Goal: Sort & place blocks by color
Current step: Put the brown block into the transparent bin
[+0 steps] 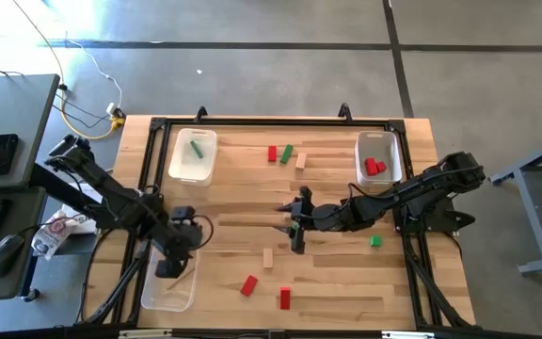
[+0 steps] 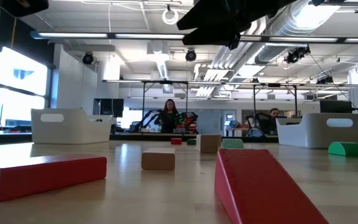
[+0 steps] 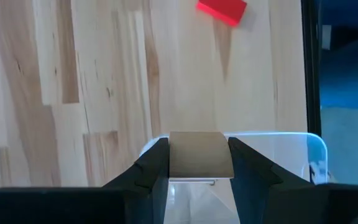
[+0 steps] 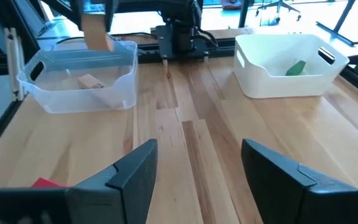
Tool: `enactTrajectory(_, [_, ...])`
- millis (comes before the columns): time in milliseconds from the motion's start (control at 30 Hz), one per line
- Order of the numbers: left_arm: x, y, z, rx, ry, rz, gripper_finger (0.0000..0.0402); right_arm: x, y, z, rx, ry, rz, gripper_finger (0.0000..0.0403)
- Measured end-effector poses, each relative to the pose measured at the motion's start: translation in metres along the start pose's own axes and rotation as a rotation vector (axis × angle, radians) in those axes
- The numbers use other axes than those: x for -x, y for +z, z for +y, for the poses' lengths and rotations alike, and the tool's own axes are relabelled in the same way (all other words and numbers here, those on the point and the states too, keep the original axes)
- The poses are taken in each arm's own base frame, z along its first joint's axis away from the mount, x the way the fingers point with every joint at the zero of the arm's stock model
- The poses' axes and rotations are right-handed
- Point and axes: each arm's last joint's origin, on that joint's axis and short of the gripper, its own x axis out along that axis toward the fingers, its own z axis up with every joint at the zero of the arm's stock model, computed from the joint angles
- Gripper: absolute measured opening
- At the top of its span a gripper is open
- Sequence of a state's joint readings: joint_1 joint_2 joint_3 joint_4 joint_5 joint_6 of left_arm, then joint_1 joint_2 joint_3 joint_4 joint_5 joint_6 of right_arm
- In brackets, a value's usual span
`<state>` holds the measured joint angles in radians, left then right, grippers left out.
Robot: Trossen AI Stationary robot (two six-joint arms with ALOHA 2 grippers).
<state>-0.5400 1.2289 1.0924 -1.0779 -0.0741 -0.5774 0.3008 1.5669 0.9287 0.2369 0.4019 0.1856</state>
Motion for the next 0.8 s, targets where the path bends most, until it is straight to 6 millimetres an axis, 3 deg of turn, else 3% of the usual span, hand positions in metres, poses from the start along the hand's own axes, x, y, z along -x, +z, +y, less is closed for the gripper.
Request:
enactTrajectory(133, [-0.001, -0.01, -0.009, 0.002, 0.024, 0.018, 0.0111, 0.0, 0.0, 0.0, 0.0, -0.014, -0.003, 0.022])
enactTrajectory(300, [-0.015, -0.029, -0.015, 0.006, 0.046, 0.071, 0.011, 0.0, 0.0, 0.0, -0.001, -0.015, -0.003, 0.022])
enactTrajectory(800, [-0.056, -0.064, -0.013, 0.08, 0.041, 0.194, 0.0114, 0.0, 0.0, 0.0, 0.002, -0.015, -0.003, 0.022])
